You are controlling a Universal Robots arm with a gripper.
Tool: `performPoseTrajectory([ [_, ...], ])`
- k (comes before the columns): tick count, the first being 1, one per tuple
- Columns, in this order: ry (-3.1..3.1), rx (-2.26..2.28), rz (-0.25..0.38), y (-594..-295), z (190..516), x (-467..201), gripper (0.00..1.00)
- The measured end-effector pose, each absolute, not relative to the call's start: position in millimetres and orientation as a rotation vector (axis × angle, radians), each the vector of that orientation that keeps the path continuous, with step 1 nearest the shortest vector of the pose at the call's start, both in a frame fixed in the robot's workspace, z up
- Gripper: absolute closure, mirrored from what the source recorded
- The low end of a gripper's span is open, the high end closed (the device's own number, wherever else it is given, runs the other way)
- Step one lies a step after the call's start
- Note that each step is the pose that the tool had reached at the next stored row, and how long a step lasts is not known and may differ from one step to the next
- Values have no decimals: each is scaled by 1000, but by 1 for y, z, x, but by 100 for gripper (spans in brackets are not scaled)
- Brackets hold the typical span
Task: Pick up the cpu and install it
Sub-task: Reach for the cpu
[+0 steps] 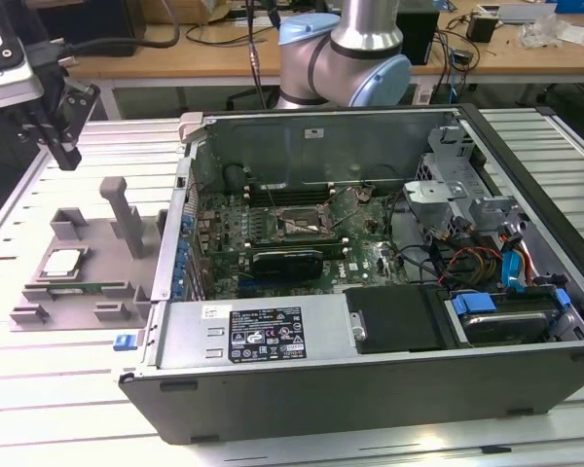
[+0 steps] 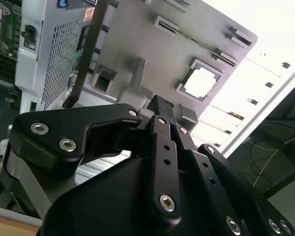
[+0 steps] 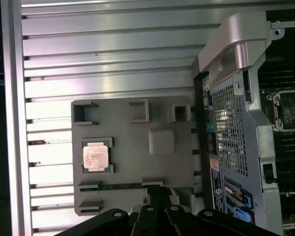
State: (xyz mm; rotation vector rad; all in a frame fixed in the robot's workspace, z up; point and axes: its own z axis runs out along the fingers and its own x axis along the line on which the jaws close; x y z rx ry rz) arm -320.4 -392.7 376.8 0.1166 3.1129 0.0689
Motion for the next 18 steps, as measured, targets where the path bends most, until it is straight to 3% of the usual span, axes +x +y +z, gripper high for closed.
performPoseTrajectory([
  [18,3113,117,69,-374,337,-359,89],
])
